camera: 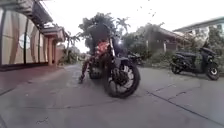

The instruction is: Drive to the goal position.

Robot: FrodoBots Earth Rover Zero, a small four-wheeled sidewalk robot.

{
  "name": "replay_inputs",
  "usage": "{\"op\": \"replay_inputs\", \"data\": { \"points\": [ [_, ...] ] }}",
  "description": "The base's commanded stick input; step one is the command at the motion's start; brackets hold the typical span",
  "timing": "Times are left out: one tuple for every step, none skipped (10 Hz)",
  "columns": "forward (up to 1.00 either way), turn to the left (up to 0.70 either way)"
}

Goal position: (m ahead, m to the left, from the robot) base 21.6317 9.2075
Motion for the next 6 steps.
{"op": "replay_inputs", "data": {
  "points": [
    [0.00,0.27],
    [0.00,0.66],
    [0.00,1.00],
    [0.00,1.00],
    [0.00,1.00],
    [0.00,1.00]
  ]
}}
